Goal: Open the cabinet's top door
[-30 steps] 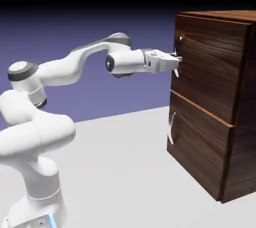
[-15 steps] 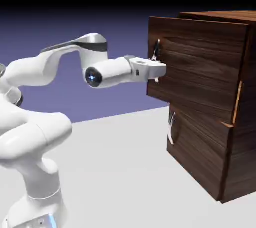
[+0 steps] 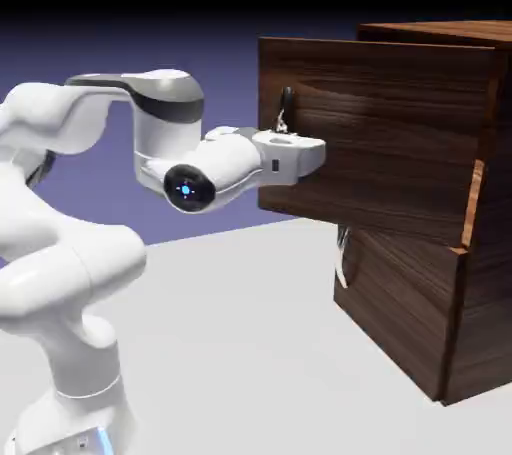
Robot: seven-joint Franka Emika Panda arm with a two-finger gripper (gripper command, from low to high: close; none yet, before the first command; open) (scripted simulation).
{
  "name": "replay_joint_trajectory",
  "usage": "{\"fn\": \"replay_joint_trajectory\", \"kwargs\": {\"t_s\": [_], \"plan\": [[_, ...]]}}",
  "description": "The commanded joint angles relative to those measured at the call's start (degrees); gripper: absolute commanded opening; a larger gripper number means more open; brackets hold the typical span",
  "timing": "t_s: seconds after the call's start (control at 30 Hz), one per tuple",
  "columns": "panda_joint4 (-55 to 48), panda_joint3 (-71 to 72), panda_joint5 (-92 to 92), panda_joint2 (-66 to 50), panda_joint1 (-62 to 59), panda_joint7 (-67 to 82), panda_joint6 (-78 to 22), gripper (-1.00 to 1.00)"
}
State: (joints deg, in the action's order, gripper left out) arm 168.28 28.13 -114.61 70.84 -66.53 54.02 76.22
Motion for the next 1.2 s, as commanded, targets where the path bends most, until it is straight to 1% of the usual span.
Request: {"fn": "replay_joint_trajectory", "kwargs": {"t_s": [0.0,0.17,0.37,0.77,1.13,1.17], "plan": [[-0.5,-1.5,2.4,-1.9,-1.2,1.4,-2.4,-1.0],[-4.7,-6.9,14.1,-12.2,-6.7,8.8,-12.8,-1.0],[-11.8,-10.2,26.3,-24.7,-10.8,17.0,-20.8,-1.0],[-31.4,-12.4,46.8,-49.6,-13.5,29.0,-30.3,-1.0],[-53.2,-11.6,59.7,-70.3,-12.5,33.1,-37.9,-1.0],[-53.2,-11.6,59.7,-70.3,-12.5,33.1,-37.9,1.0]]}}
